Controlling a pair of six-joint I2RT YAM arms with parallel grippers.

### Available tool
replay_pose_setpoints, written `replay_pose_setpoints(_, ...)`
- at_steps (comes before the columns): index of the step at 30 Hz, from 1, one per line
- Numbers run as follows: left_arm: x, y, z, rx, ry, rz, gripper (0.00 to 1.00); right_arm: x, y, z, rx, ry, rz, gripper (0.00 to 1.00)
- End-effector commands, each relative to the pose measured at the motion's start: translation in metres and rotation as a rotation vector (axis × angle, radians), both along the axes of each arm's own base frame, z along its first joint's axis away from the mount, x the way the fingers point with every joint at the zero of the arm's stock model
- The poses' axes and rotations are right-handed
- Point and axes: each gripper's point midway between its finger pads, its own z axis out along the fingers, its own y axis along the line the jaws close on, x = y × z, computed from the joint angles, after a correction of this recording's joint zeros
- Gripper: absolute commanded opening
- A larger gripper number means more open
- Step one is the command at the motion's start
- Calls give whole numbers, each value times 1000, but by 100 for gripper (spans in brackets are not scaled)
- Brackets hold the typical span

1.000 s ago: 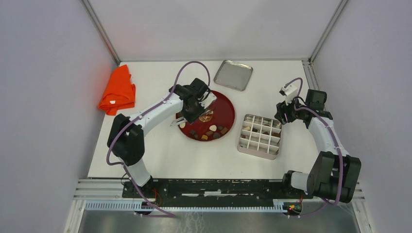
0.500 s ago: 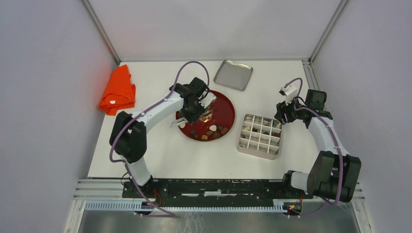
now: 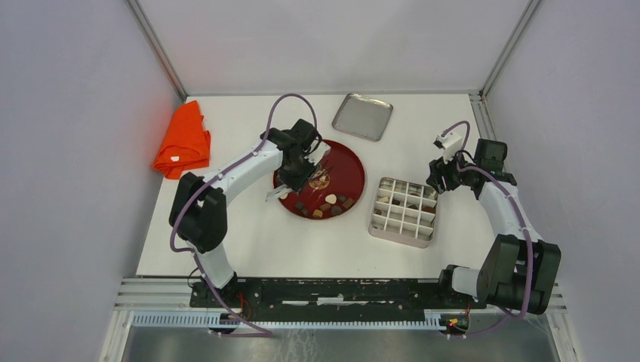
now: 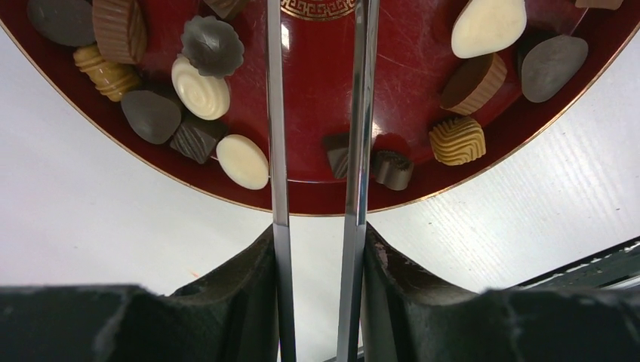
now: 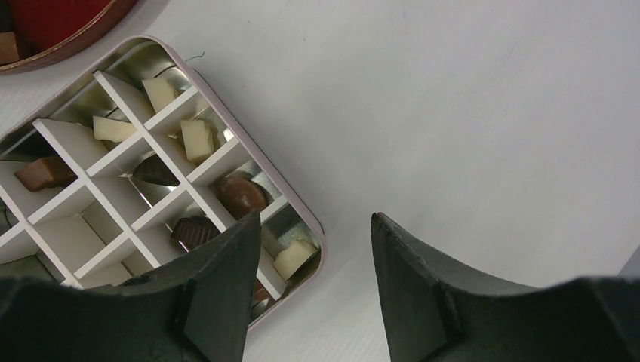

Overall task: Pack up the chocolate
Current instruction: Pick up the fake chocolate from the plate.

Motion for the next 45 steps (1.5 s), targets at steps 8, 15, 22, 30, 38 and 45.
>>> replay_pose_setpoints(8,-15,-7,5,-48,50,230,37,11,0,16,-12,-51,19,62)
replay_pose_setpoints(15,-24,-11,6,-51,73,263,37,11,0,17,-13,-55,20,62)
replay_pose_setpoints(22,-25,-10,5,-45,71,273,40,11,1,19,-11,-59,23,61)
replay_pose_setpoints(30,-24,-11,2,-46,69,270,37,11,1,19,-9,-58,25,61)
replay_pose_setpoints(38,-17,-17,14,-95,22,280,2,11,2,21,-9,-64,29,62)
replay_pose_setpoints(45,-19,-20,29,-195,-47,296,2,10,4,20,-1,-58,35,62)
